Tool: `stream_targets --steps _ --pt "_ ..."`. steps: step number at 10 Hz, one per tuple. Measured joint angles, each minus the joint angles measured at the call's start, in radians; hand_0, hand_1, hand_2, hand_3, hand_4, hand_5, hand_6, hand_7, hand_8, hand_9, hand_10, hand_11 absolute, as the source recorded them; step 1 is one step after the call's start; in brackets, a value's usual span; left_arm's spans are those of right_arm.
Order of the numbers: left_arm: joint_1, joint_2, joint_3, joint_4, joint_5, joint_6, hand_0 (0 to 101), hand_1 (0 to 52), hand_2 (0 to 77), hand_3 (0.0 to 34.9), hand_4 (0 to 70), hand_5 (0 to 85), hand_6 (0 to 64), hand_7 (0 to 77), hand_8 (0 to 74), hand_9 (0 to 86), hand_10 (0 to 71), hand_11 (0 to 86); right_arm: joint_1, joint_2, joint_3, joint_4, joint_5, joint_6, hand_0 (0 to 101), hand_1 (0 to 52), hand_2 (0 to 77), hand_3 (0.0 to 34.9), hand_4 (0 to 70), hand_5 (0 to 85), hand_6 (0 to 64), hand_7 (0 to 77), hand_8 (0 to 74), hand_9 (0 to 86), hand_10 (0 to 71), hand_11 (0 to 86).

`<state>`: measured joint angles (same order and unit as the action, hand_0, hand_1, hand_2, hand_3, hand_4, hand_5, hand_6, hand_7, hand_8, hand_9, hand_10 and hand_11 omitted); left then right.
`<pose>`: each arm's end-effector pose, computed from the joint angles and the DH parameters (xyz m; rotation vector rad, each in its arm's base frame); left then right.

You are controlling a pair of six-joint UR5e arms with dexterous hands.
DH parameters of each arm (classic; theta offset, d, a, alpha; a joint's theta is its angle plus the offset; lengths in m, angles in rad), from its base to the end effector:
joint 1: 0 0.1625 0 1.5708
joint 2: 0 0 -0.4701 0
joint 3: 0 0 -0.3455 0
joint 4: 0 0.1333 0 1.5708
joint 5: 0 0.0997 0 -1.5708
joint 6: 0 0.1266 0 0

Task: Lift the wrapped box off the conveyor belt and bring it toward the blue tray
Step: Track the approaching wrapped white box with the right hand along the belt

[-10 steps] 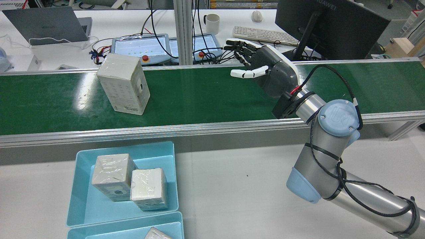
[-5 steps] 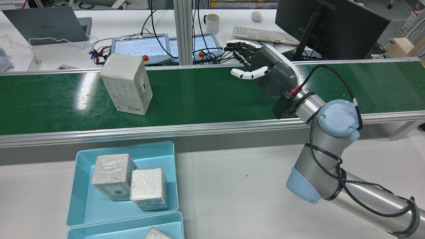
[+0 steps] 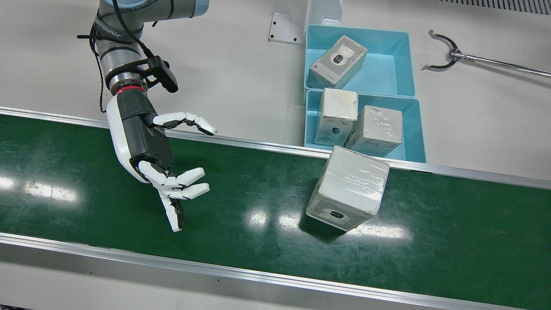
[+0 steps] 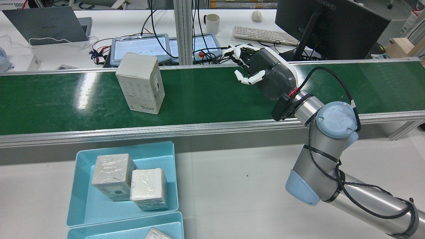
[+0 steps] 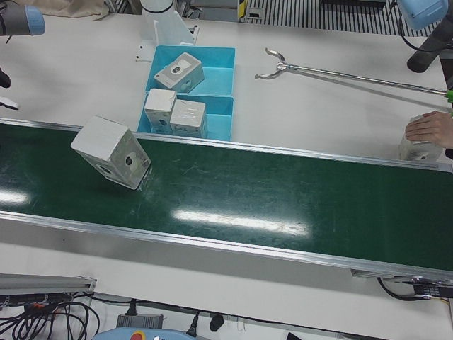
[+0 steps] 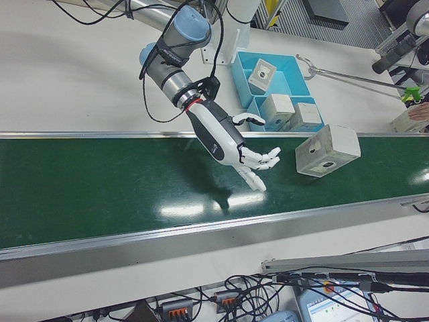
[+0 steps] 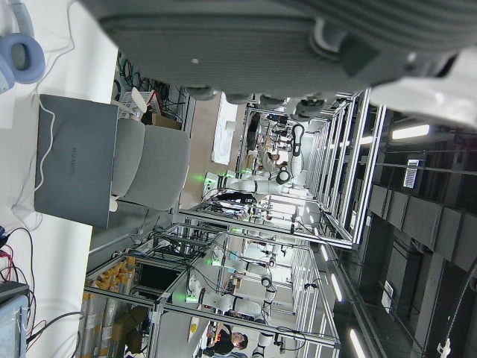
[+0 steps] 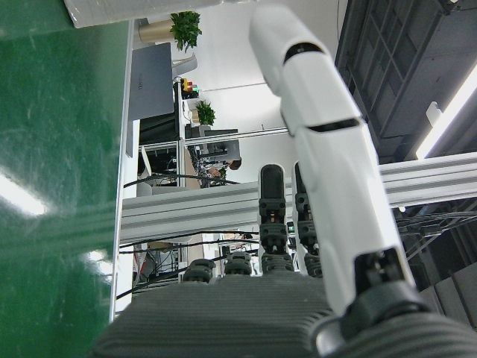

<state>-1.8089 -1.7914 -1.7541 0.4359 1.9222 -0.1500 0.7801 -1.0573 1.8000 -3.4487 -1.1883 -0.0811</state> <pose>-0.2137 -0.4999 0.5889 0.2961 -2.1440 2.2298 -0.3237 -0.5743 0.3791 -0.5744 -2.4315 1.6358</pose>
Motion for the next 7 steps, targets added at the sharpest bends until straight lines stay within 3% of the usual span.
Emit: stream_targets --steps 1,2,3,4,5,6,7 --pt "0.0 0.0 0.0 0.0 0.0 0.0 0 0.0 0.5 0.0 0.0 0.5 0.0 0.5 0.5 0.0 0.5 0.0 -0.004 0.001 0.001 -0.005 -0.001 -0.001 55 18.0 12.0 2.8 23.5 21.3 11.4 27.8 1.1 4.9 1.6 4.4" --pt "0.0 0.0 0.0 0.0 0.0 0.0 0 0.0 0.5 0.0 0.0 1.1 0.0 0.5 0.5 0.0 0.5 0.0 -0.007 0.002 0.001 -0.009 -0.003 -0.001 52 15.8 9.8 4.6 21.3 18.5 9.3 22.9 1.1 3.3 0.0 2.2" --pt "0.0 0.0 0.0 0.0 0.0 0.0 0 0.0 0.5 0.0 0.0 1.1 0.0 0.5 0.5 0.0 0.5 0.0 -0.008 0.003 0.001 -0.01 -0.004 -0.001 52 15.8 9.8 4.6 21.3 18.5 9.3 22.9 1.1 3.3 0.0 1.6" --pt "0.0 0.0 0.0 0.0 0.0 0.0 0 0.0 0.5 0.0 0.0 0.5 0.0 0.5 0.5 0.0 0.5 0.0 -0.01 0.006 0.001 -0.01 -0.005 -0.001 49 14.7 4.4 8.5 15.8 16.4 7.6 22.9 1.1 3.3 0.0 1.6" --pt "0.0 0.0 0.0 0.0 0.0 0.0 0 0.0 0.5 0.0 0.0 0.5 0.0 0.5 0.5 0.0 0.5 0.0 -0.012 0.008 0.0 -0.011 -0.006 -0.001 49 14.7 4.4 8.5 15.8 16.4 7.6 22.9 1.1 3.3 0.0 1.6" --pt "0.0 0.0 0.0 0.0 0.0 0.0 0 0.0 1.1 0.0 0.0 1.1 0.0 0.5 0.5 0.0 0.5 0.5 -0.013 0.009 0.0 -0.011 -0.005 -0.001 52 20.2 11.4 12.4 12.5 16.9 2.7 19.6 0.5 2.2 0.0 1.6" --pt "0.0 0.0 0.0 0.0 0.0 0.0 0 0.0 1.1 0.0 0.0 1.1 0.0 0.5 0.5 0.0 0.5 0.5 -0.013 0.009 -0.001 -0.012 -0.005 -0.001 55 22.4 16.9 15.6 10.9 16.9 3.8 19.1 0.5 2.2 0.0 1.6"
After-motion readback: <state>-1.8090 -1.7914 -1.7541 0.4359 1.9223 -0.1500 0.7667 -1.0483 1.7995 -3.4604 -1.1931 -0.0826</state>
